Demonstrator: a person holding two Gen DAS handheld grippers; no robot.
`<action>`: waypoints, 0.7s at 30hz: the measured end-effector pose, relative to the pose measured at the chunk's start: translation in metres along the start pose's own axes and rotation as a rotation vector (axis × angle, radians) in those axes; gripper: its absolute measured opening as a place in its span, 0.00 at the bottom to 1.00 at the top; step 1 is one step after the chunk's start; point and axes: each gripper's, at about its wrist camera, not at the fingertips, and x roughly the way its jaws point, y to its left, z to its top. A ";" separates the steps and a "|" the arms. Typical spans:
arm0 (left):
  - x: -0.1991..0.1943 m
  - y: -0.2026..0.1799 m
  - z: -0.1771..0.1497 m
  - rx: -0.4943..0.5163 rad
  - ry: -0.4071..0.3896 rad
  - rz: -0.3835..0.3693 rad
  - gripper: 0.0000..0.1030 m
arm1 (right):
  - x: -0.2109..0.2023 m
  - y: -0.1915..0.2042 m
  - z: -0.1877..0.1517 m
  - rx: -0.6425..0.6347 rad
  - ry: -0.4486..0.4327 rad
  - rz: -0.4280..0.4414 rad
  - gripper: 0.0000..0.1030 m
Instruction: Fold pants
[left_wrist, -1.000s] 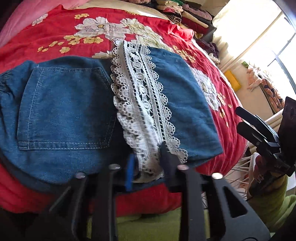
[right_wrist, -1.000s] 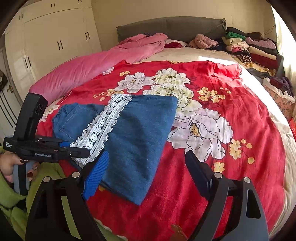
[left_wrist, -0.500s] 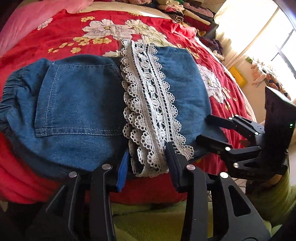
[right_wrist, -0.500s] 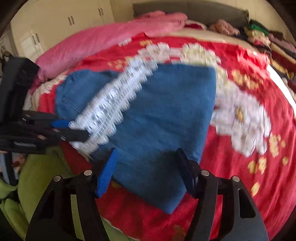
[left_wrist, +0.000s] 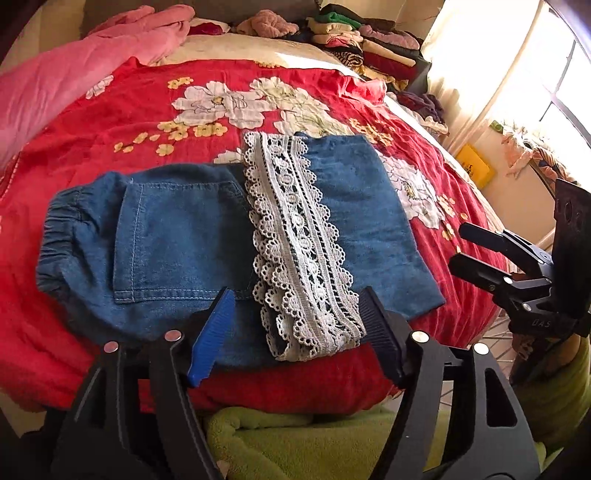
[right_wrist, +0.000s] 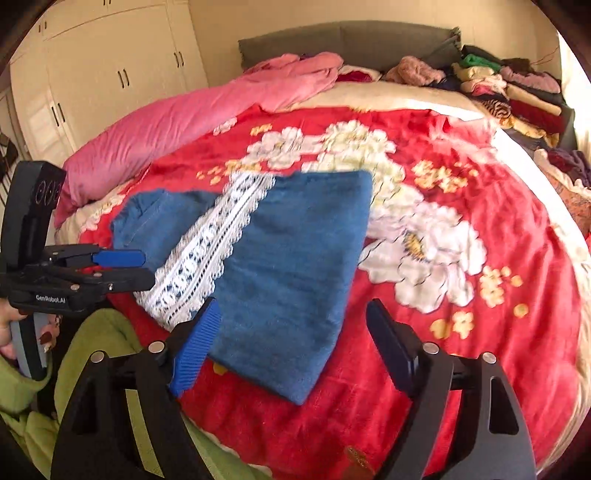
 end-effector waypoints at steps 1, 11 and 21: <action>-0.002 0.000 0.002 0.001 -0.008 0.010 0.68 | -0.004 0.000 0.002 0.003 -0.012 -0.015 0.87; -0.031 0.002 0.010 -0.002 -0.090 0.102 0.91 | -0.025 0.001 0.012 -0.010 -0.068 -0.058 0.90; -0.051 0.021 0.009 -0.012 -0.150 0.196 0.91 | -0.026 0.021 0.045 -0.040 -0.091 0.026 0.90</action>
